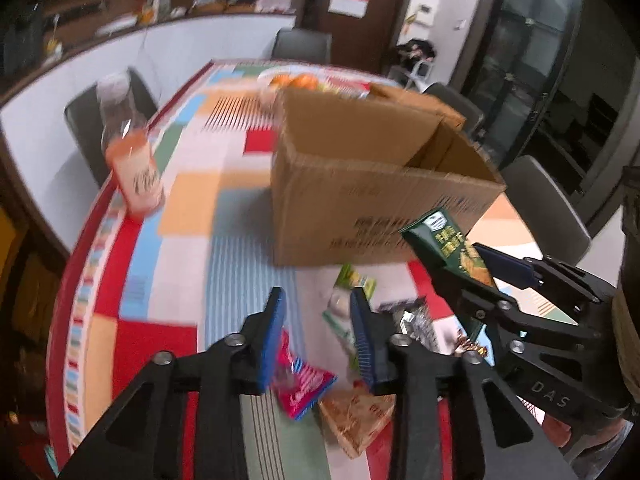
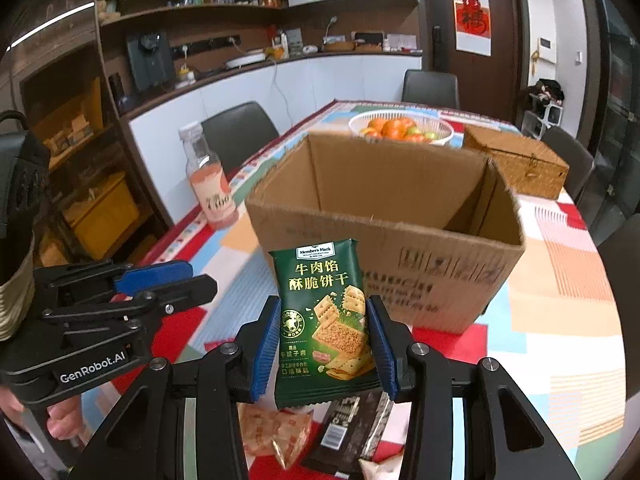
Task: Organize snacks
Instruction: 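Lift the red bag and green cracker packet and carry both over the box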
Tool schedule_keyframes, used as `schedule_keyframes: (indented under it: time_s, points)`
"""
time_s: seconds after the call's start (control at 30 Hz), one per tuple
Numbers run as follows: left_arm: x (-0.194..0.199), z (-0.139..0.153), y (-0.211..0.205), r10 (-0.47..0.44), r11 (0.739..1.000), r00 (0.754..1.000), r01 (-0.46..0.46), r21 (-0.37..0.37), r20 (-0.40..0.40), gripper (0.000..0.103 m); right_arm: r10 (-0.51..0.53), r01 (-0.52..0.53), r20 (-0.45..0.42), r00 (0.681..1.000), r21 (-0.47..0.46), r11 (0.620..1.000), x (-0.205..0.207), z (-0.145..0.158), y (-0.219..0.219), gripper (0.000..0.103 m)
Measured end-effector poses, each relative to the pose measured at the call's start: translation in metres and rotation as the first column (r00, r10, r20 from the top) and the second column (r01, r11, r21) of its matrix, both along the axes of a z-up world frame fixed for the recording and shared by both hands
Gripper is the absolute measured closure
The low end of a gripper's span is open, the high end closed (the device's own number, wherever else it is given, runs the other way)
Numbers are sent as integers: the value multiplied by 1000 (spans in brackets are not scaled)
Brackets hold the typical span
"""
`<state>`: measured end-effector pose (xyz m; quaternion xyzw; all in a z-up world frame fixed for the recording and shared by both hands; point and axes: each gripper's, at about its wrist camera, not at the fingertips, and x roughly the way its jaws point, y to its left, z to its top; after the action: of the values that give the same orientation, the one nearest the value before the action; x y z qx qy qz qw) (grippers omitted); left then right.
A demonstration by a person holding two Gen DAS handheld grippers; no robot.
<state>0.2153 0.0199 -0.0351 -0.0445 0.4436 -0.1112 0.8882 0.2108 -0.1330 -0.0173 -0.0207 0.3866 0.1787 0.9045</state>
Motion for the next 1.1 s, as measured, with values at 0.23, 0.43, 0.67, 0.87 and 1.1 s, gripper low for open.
schedule_keyframes:
  time_s: [0.23,0.43,0.67,0.87,1.1]
  points:
    - [-2,-42,6,71,997,989,-72,-3,-128,61,18,-20,-73,997,-24,1000,0,-31,7,60]
    - [4,-72,5,117,993,970,-116,19,-211,56,25,-30,-117,993,-38,999,1,-50,10,60]
    - [12,-88,2,143,989,963,-130,74,-230,50,27,-34,-152,988,-47,998,3,-65,12,59]
    - [15,-92,3,165,985,957,-148,90,-239,46,27,-35,-172,985,-40,999,5,-72,14,59]
    - [15,-104,1,187,981,941,-165,99,-283,46,30,-37,-188,982,-33,999,8,-77,16,59]
